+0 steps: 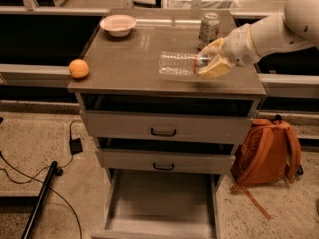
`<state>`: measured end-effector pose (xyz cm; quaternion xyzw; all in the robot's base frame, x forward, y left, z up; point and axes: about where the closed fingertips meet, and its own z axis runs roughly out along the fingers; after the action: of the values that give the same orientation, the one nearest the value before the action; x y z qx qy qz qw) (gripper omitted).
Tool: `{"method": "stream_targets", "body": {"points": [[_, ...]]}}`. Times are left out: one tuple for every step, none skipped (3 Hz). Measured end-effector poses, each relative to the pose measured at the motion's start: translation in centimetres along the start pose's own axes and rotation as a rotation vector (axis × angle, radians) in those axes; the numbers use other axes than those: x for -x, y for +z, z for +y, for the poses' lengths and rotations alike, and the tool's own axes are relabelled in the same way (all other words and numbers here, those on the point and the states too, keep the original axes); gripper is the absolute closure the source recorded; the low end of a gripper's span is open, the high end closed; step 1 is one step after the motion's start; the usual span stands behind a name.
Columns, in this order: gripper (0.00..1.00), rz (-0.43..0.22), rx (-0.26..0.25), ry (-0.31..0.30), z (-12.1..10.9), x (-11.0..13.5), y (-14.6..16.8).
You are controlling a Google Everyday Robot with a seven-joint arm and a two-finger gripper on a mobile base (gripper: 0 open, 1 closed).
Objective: Pick water bottle from bottom drawer and place on counter
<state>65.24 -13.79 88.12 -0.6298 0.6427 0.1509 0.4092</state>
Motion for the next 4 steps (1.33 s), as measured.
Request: {"method": "stream_targets", "body": {"points": [[1.00, 0.016, -0.037, 0.029, -1.2, -0.6, 1.9], [1.00, 0.037, -0.073, 0.020, -2.2, -0.6, 3.2], [0.82, 0.063, -0.096, -0.002, -2.6, -0.9, 3.9], [0.51, 0.060, -0.106, -0.003, -2.8, -1.4, 4.4]]}}
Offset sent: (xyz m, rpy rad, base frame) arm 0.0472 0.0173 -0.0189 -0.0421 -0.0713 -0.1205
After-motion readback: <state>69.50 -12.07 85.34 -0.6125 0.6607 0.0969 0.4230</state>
